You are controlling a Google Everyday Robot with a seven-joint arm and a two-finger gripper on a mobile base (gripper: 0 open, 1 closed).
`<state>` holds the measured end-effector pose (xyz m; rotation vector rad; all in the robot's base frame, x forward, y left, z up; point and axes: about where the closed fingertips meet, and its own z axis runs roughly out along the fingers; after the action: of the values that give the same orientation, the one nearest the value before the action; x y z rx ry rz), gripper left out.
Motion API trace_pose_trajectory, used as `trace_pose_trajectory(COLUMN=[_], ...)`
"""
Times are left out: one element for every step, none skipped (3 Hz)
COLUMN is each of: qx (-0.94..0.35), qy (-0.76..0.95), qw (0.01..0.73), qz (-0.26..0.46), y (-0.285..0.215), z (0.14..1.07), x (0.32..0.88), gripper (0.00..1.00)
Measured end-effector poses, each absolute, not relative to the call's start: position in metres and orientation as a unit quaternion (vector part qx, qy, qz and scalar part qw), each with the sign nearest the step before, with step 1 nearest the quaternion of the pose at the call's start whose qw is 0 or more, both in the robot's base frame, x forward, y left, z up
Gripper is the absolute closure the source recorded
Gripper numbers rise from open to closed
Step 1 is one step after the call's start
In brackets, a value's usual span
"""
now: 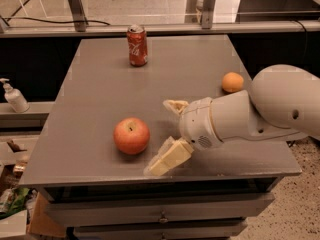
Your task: Pick apple
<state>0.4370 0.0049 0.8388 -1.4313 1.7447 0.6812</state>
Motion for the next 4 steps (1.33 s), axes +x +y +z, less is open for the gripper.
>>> trace_pose_trajectory(qx=[-0.557, -0.561, -0.562, -0.558], qy=[0.672, 0.660, 0.652, 0.650], qw=[0.393, 0.393, 0.395, 0.400], qz=[0.290, 0.308, 0.320, 0.325], y=[0.027, 0.047, 0.058, 0.060], z=[0.837, 0.836, 0.836, 0.836], x=[0.434, 0.428, 0.424, 0.423], gripper=[0.00, 0.00, 0.16, 0.40])
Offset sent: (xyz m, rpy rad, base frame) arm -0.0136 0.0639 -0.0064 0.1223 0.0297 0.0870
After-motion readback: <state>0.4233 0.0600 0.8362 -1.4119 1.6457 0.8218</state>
